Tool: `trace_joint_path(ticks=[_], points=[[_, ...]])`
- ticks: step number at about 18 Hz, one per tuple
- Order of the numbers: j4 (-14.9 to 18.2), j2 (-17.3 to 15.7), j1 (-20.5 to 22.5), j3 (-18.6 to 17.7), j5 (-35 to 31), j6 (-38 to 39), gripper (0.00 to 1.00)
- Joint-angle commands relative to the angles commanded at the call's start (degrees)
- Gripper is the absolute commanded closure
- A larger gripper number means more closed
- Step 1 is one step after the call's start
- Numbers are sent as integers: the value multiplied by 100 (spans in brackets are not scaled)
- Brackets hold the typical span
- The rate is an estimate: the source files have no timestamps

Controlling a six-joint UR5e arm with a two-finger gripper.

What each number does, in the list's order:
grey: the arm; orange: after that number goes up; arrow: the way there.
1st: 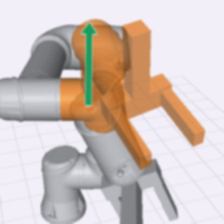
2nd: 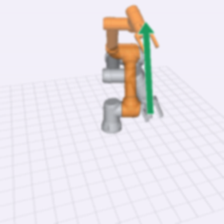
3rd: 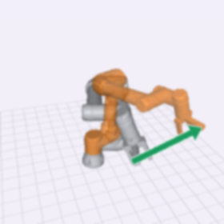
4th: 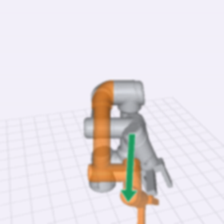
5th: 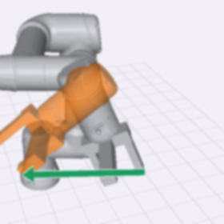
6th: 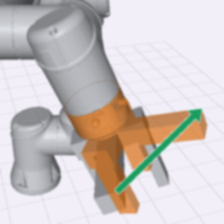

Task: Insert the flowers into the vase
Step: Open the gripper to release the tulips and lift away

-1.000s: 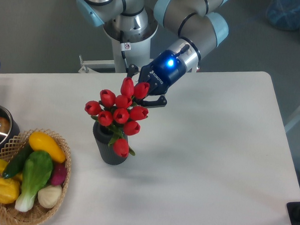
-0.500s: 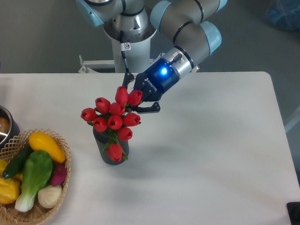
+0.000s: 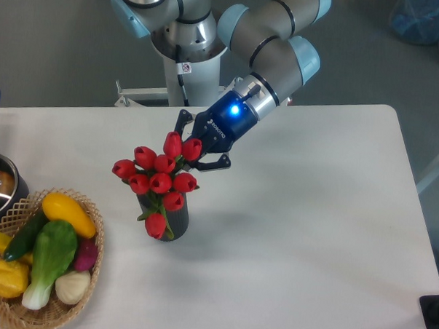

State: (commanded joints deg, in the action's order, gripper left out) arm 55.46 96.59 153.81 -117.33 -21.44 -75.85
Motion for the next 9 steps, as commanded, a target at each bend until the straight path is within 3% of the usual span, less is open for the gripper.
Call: trace_joint_path(ticks=[3,4,9], points=[[0,-9,-9,-9,34,9,29],[0,-17,-1,-9,34,44,0],[9,-70,43,0,-18,35,0]])
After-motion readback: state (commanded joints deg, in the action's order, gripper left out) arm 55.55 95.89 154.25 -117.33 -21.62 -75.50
